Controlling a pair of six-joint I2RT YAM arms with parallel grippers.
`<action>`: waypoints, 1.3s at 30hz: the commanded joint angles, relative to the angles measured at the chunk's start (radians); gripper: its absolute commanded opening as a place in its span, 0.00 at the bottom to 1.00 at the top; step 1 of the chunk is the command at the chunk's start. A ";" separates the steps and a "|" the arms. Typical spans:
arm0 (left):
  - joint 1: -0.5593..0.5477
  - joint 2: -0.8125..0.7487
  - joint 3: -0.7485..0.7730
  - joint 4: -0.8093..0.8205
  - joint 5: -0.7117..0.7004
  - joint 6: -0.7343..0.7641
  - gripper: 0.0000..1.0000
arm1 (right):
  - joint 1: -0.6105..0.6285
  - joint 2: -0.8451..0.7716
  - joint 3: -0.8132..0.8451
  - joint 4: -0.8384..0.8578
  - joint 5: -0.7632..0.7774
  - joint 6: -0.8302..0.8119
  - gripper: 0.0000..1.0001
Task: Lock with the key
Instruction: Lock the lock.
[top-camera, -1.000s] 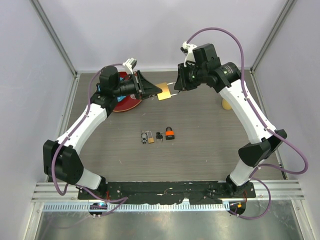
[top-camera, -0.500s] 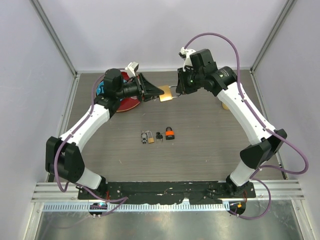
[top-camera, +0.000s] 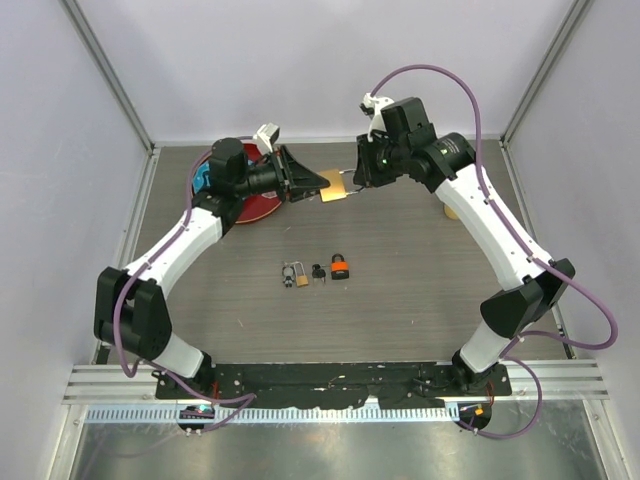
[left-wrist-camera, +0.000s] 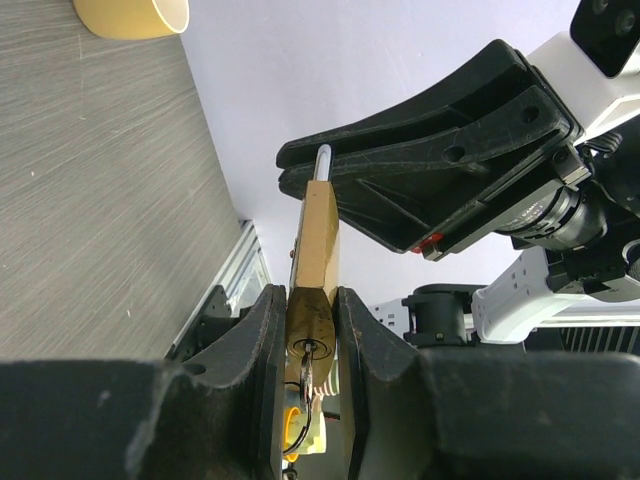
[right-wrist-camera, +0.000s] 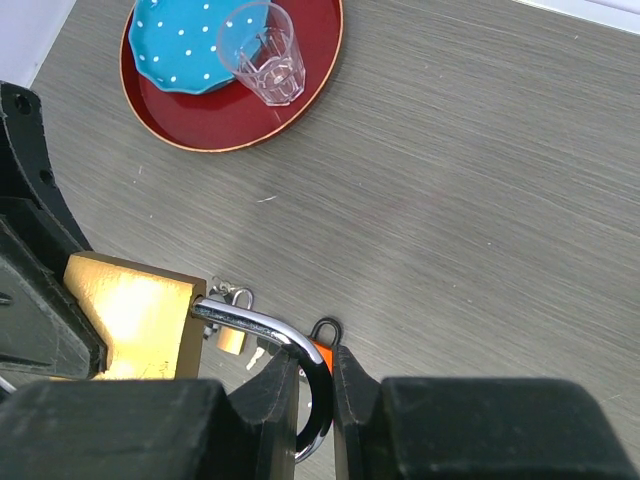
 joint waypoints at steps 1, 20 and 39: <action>-0.153 0.052 0.046 0.161 0.021 -0.040 0.00 | 0.125 -0.030 0.094 0.363 -0.451 0.156 0.02; -0.264 0.145 0.131 0.174 0.012 -0.034 0.00 | 0.151 -0.001 0.115 0.516 -0.707 0.268 0.02; -0.333 0.213 0.156 0.154 0.007 -0.020 0.00 | 0.157 -0.022 0.140 0.466 -0.620 0.261 0.02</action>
